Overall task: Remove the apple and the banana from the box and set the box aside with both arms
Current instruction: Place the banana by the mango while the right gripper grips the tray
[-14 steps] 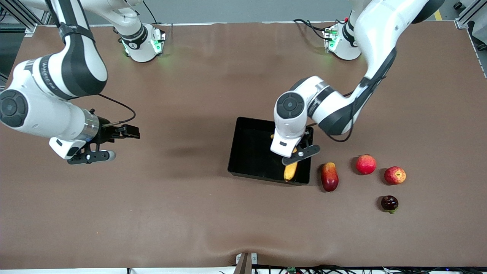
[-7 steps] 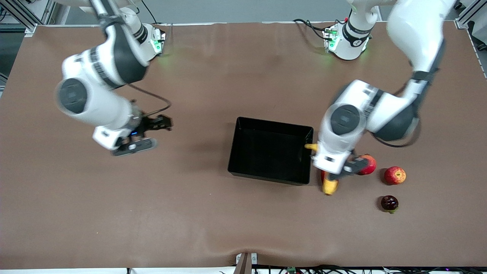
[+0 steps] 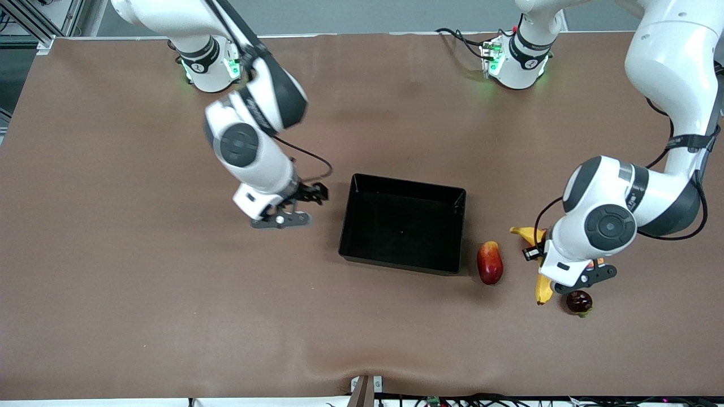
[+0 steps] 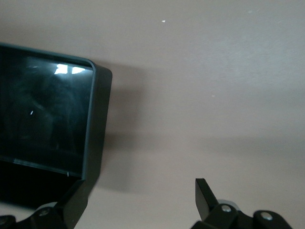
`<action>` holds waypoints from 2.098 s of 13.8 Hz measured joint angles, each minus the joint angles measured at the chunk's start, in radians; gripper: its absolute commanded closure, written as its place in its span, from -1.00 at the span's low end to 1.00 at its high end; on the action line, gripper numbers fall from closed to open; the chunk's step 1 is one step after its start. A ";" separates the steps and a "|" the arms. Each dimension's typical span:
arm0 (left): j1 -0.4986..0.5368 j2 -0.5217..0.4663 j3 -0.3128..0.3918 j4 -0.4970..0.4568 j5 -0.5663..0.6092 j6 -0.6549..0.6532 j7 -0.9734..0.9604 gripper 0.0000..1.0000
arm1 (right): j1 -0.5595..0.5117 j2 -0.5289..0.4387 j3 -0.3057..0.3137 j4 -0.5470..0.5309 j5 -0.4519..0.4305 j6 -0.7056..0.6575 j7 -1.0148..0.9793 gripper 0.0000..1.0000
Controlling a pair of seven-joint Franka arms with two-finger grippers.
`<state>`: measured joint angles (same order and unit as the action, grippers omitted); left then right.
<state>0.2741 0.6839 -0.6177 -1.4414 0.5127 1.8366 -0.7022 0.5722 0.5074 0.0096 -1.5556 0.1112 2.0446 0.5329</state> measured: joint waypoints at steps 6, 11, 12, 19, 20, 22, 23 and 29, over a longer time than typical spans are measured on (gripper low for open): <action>-0.006 0.144 0.062 -0.007 0.017 0.218 0.201 1.00 | 0.117 0.216 -0.002 0.159 -0.052 0.057 0.223 -1.00; -0.027 0.192 0.064 -0.015 0.127 0.245 0.272 1.00 | 0.166 0.287 -0.002 0.162 -0.118 0.148 0.275 -1.00; -0.027 0.198 0.064 -0.016 0.136 0.262 0.278 1.00 | 0.173 0.303 -0.003 0.162 -0.128 0.163 0.295 -1.00; -0.036 0.227 0.120 0.005 0.143 0.387 0.292 -1.00 | 0.182 0.328 -0.010 0.176 -0.159 0.180 0.453 1.00; -0.035 0.224 0.122 0.019 0.143 0.392 0.292 -1.00 | 0.182 0.328 -0.012 0.177 -0.163 0.179 0.456 1.00; -0.038 0.206 0.118 0.040 0.143 0.397 0.293 -1.00 | 0.182 0.329 -0.016 0.179 -0.166 0.180 0.457 1.00; -0.039 0.192 0.111 0.046 0.143 0.397 0.293 -1.00 | 0.181 0.328 -0.016 0.184 -0.166 0.182 0.457 1.00; -0.036 0.018 0.065 0.064 0.041 0.315 0.293 -1.00 | 0.128 0.243 -0.029 0.203 -0.171 0.086 0.435 1.00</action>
<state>0.2385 0.7024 -0.5526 -1.3774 0.5534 2.1511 -0.4092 0.7006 0.7501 -0.0190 -1.3524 -0.0596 2.1309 0.9680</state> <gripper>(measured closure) 0.000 0.969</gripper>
